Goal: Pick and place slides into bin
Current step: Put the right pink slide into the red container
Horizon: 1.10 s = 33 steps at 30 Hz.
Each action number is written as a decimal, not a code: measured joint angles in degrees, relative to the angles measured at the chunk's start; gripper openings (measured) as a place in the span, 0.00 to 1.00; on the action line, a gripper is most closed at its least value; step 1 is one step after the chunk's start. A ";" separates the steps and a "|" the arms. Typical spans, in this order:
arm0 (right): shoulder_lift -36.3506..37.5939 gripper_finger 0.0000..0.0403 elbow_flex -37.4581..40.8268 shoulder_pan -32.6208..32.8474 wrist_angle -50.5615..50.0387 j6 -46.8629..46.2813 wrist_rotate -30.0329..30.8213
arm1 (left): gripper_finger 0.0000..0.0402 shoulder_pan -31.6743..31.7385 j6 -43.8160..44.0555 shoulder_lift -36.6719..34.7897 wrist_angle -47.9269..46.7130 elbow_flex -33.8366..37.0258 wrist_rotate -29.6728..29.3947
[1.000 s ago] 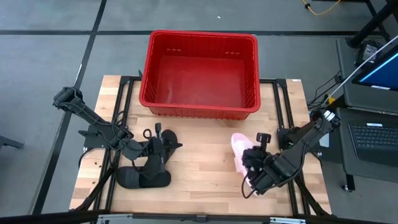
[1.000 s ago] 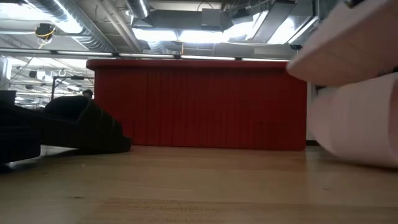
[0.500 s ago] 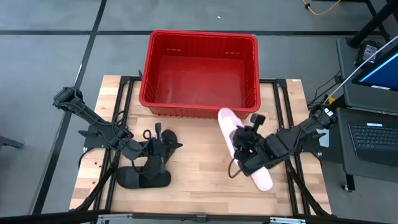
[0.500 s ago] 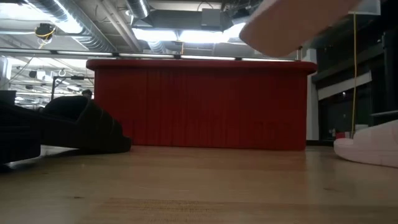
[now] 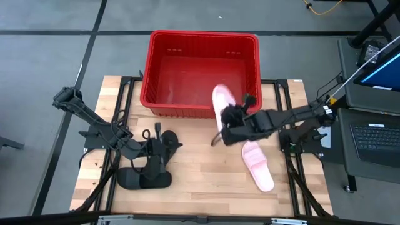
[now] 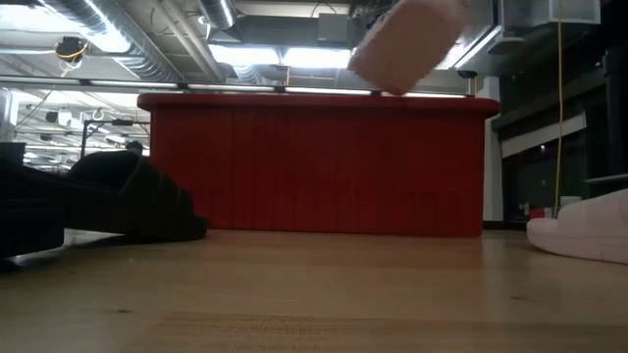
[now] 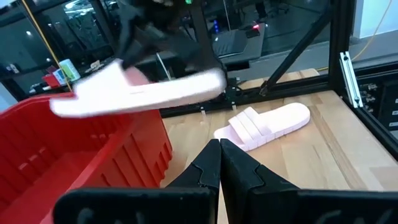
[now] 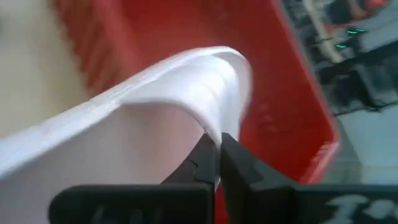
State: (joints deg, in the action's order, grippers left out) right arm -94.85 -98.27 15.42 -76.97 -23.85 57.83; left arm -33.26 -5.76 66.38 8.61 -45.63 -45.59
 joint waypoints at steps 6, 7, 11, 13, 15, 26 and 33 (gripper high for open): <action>0.13 0.03 -8.40 -2.43 -1.12 5.72 1.64 | 0.00 -0.02 -0.61 -0.71 -0.27 0.00 -0.45; 0.13 0.03 -9.96 -2.66 -0.99 7.22 1.68 | 0.00 -0.01 -0.61 -0.71 -0.32 0.00 -0.68; 0.13 0.03 -15.17 -3.93 -1.32 13.62 1.87 | 0.00 0.00 -0.95 -0.71 -0.31 0.00 -0.81; 0.13 0.03 -17.41 -4.88 -1.29 16.54 1.82 | 0.00 0.00 -1.69 -0.71 -0.27 0.00 -0.99; 0.13 0.03 -19.28 -6.05 -1.34 18.86 1.64 | 0.00 -0.01 -2.42 -0.71 -0.28 0.00 -1.13; 0.13 0.03 -22.17 -15.08 -5.12 23.60 0.12 | 0.00 -0.01 -3.29 -0.98 -0.15 0.00 -2.11; 0.13 0.03 -22.17 -21.34 -5.95 24.40 -1.17 | 0.00 -0.01 -4.54 -0.97 -0.04 0.00 -2.97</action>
State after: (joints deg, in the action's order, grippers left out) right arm -94.72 -120.44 -5.93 -82.91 0.54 56.66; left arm -33.27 -10.30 65.41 8.57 -45.63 -48.56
